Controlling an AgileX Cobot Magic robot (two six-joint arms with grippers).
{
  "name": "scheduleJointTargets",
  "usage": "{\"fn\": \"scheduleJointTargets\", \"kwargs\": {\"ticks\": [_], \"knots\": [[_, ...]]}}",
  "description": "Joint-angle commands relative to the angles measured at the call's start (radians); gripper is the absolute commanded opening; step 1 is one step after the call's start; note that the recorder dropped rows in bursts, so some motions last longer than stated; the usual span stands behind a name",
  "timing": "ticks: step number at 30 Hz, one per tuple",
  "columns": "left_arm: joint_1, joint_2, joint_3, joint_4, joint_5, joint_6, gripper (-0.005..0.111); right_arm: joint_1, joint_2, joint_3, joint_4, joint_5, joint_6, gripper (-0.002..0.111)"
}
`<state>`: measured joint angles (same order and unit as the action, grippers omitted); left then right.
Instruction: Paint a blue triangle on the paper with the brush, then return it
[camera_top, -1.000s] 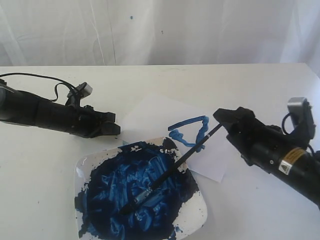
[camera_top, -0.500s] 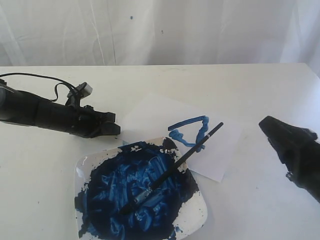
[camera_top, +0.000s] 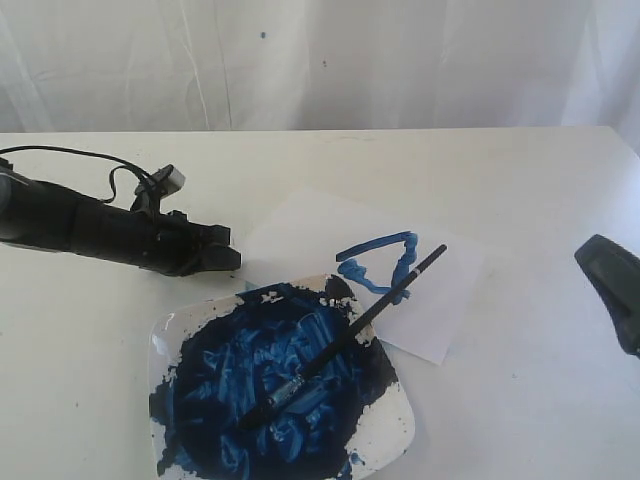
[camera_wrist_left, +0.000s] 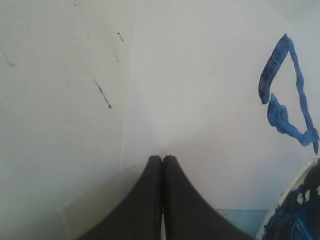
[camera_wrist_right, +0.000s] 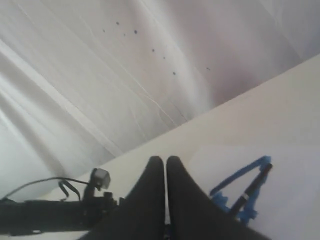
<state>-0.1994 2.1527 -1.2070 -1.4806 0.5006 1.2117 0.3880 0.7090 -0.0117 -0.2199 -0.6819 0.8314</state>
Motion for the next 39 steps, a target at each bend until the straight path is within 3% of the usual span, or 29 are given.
{"fn": "scheduleJointTargets", "kwargs": {"ticks": [1, 7, 13, 25, 30, 39], "knots": [[0.021, 0.018, 0.02, 0.103, -0.001, -0.022, 0.0, 0.001, -0.063, -0.071, -0.102, 0.24, -0.069, 0.0], [0.074, -0.125, 0.02, 0.191, -0.022, -0.099, 0.0, 0.001, -0.104, -0.18, -0.228, 0.49, -0.071, 0.0], [0.093, -0.351, 0.02, 0.307, -0.076, -0.104, 0.0, 0.001, -0.165, -0.246, -0.23, 0.682, -0.176, 0.0], [0.093, -0.872, 0.127, 0.361, -0.144, -0.124, 0.0, 0.001, -0.456, -0.26, -0.23, 0.776, -0.201, 0.0], [0.093, -1.157, 0.255, 0.361, -0.142, -0.128, 0.0, 0.001, -0.547, -0.26, -0.23, 0.777, -0.201, 0.0], [0.093, -1.73, 0.678, 0.361, -0.161, -0.205, 0.0, 0.001, -0.558, -0.26, -0.23, 0.833, -0.201, 0.0]]}}
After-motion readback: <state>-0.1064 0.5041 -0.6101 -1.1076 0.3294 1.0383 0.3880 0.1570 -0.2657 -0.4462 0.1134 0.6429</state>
